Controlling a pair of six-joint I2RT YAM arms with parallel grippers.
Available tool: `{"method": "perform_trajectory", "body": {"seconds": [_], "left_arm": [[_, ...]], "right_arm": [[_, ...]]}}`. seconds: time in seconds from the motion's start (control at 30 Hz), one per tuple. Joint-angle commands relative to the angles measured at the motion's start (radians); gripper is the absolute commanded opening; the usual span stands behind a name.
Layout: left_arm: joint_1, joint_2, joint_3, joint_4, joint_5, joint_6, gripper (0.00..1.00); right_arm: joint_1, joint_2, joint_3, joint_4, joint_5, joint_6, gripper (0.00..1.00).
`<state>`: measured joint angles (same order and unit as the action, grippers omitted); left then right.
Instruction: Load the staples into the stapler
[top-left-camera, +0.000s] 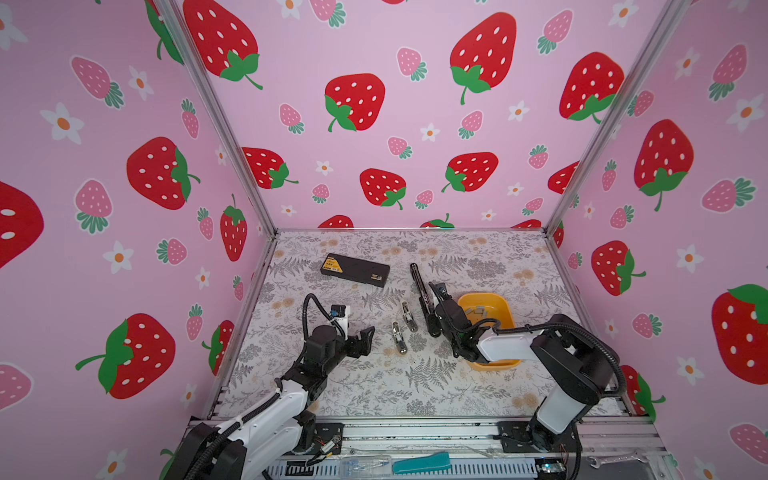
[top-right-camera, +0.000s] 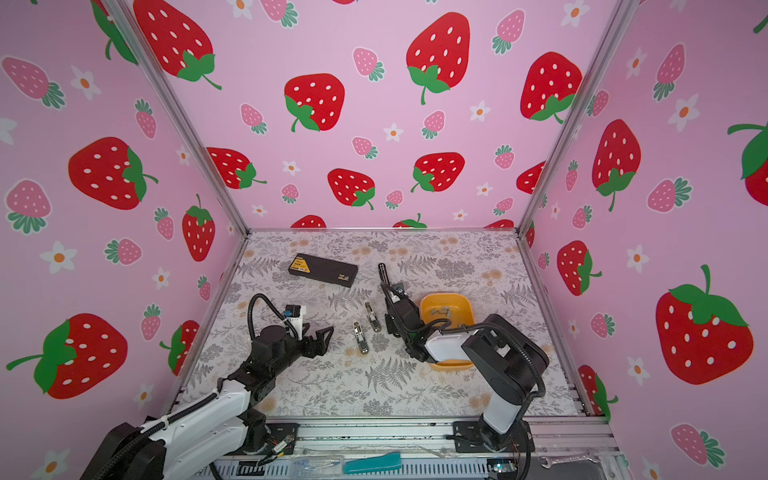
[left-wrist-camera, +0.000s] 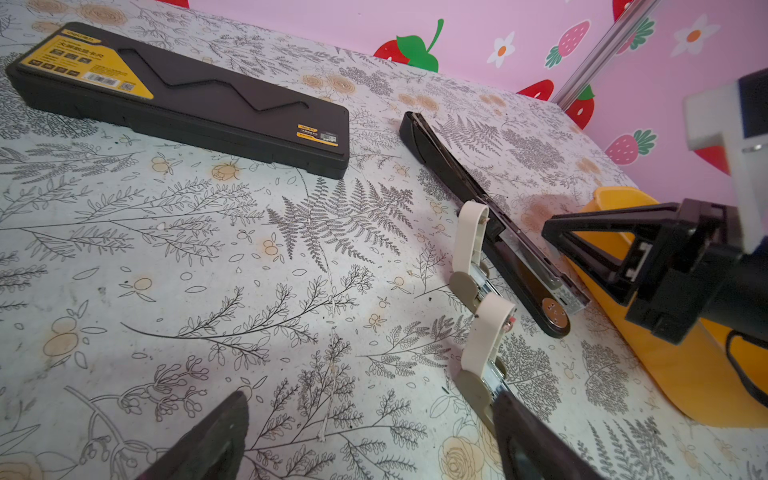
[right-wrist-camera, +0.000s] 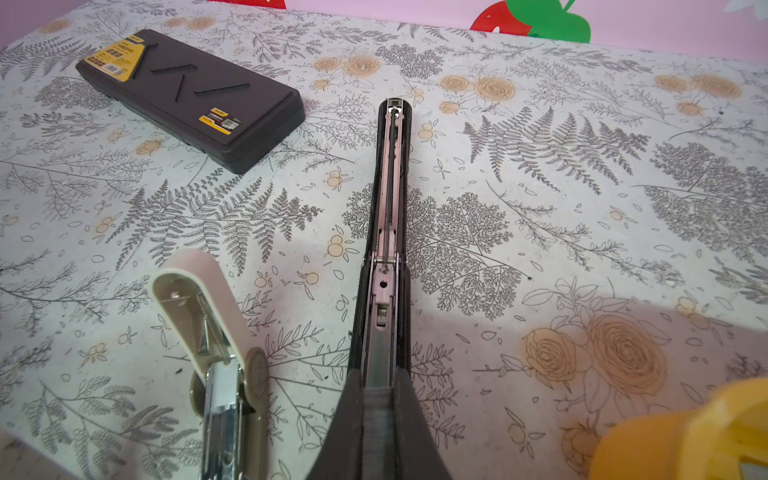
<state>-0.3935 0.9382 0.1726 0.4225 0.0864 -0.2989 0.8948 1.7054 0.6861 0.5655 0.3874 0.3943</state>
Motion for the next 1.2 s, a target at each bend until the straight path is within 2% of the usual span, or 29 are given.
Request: {"method": "perform_trajectory", "body": {"seconds": [0.0, 1.17], "left_arm": [[-0.004, -0.006, 0.035, 0.012, -0.010, 0.008, 0.93], [-0.003, -0.001, 0.037, 0.013, -0.011, 0.007, 0.93]], "right_arm": [[0.006, 0.005, 0.024, 0.000, 0.034, -0.022, 0.03], [0.006, 0.065, 0.053, 0.007, 0.016, -0.020, 0.02]]}}
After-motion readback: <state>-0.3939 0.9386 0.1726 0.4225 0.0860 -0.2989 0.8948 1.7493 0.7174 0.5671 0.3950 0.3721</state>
